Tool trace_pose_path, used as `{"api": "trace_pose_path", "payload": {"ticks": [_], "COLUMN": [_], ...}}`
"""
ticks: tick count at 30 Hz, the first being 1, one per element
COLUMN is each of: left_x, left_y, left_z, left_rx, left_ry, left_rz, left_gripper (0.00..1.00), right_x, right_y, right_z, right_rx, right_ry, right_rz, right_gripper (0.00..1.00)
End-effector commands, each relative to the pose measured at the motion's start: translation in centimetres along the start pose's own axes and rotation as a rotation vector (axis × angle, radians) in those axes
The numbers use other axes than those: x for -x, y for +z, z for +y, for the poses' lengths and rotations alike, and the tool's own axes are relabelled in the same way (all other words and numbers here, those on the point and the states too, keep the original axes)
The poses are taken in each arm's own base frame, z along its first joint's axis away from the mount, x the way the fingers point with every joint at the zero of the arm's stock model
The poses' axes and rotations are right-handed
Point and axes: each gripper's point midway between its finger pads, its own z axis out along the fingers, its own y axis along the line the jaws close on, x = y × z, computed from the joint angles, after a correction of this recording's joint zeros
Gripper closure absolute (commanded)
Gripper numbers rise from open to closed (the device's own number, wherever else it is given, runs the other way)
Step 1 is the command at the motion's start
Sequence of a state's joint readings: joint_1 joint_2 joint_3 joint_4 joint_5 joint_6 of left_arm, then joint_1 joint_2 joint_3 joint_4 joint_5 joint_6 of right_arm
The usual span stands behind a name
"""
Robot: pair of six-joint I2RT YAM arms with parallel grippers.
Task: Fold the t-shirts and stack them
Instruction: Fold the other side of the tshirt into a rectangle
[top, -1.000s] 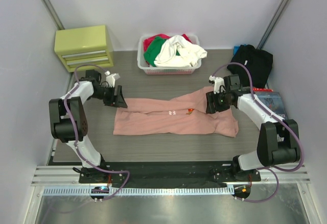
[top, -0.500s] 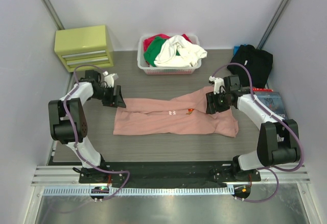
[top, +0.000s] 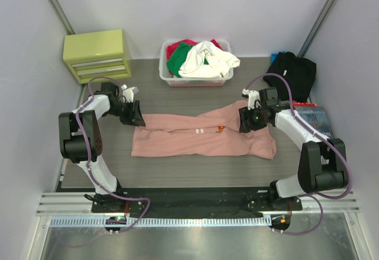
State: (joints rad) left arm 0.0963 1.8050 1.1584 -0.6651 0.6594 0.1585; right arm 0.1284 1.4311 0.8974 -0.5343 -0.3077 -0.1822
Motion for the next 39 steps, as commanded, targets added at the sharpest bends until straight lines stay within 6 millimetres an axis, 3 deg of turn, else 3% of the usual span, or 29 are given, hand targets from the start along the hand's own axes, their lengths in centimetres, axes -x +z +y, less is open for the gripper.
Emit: {"api": "trace_pose_path", "payload": {"ticks": [1,5,18,26,32,39], "left_x": [1.5,0.9,0.9,2.4,0.8,-2.7], "left_y": [0.0,0.2,0.2,-1.9,-3.5,-3.9], "left_z": [-0.7,-0.6,-0.3,-4.0,-5.4,-5.0], "left_rx": [-0.029,-0.036,0.052,0.025,0.018,0.037], "left_ry": [0.025,0.024,0.124,0.205,0.215,0.212], "left_rz": [-0.03,-0.007,0.001,-0.076,-0.079,0.029], "left_gripper": [0.71,1.0,1.0,1.0,1.0,1.0], "right_x": [0.6,0.9,0.5,0.1,0.2,0.2], "right_y": [-0.2,-0.3,0.2,0.5,0.5,0.3], "right_z": [-0.3,-0.2,-0.2,-0.2,-0.1,0.0], "right_rx": [-0.022,-0.015,-0.004,-0.003,0.004,0.008], "right_ry": [-0.035,-0.032,-0.031,-0.033,-0.031,-0.037], "right_rz": [-0.031,-0.038,-0.019,-0.006,-0.006,-0.011], "right_gripper": [0.43,0.44,0.44,0.44,0.44,0.44]}}
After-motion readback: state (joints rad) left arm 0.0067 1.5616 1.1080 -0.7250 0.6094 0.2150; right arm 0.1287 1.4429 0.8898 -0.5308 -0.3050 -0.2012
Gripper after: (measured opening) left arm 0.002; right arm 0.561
